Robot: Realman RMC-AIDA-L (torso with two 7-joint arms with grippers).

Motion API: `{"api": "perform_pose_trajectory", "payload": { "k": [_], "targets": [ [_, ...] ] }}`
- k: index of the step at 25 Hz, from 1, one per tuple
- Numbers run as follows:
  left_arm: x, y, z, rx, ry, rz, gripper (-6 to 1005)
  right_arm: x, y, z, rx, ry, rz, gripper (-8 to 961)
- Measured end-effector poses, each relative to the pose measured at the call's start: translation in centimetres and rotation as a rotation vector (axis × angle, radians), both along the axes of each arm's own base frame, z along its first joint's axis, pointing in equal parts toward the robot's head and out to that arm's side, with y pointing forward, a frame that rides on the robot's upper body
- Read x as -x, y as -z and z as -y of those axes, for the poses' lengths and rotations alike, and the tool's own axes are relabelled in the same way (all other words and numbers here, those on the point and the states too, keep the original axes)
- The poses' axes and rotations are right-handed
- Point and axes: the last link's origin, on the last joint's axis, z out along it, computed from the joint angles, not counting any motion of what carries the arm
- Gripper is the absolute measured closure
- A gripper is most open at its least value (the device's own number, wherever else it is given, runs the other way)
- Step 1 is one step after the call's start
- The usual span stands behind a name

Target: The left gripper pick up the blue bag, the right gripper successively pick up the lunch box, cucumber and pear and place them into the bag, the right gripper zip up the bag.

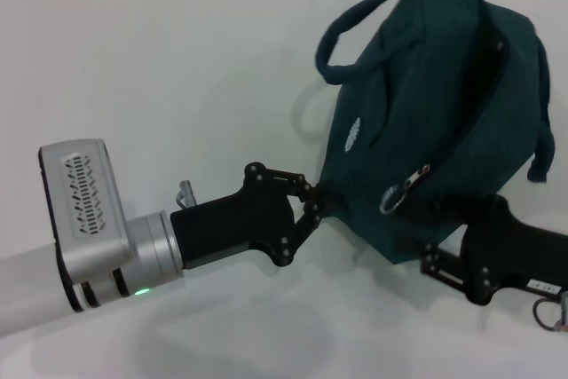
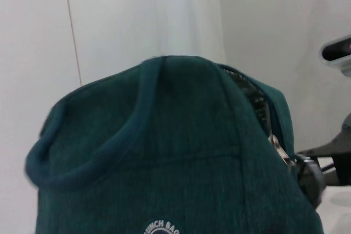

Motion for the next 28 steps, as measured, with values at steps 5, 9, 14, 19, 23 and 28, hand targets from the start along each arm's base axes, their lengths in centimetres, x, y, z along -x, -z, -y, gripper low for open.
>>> {"api": "perform_pose_trajectory", "payload": {
  "k": [5,9,14,19,23,28],
  "targets": [
    [-0.02,0.02,0.0,0.004,0.0,0.0,947,0.15,0.22,-0.14,-0.001,-0.002,0.005,649],
    [-0.02,0.02,0.01,0.006,-0.002,0.001,947,0.11,-0.09,-0.41,-0.025,0.009,-0.005,493],
    [-0.02,0.03,0.02,0.006,-0.001,0.001,947,0.26,-0.17,-0.42,-0.024,0.004,-0.013,442],
    [-0.03,0.03,0.03,0.007,-0.001,0.001,948,0.29,-0.18,-0.44,-0.024,0.005,-0.015,444],
    [-0.03,0.04,0.06,0.007,0.002,0.0,948,0.3,-0.19,-0.44,-0.026,0.002,-0.015,547],
    [-0.03,0.04,0.06,0.006,0.003,0.0,948,0.35,-0.2,-0.45,-0.024,0.001,-0.017,546]
  ]
}}
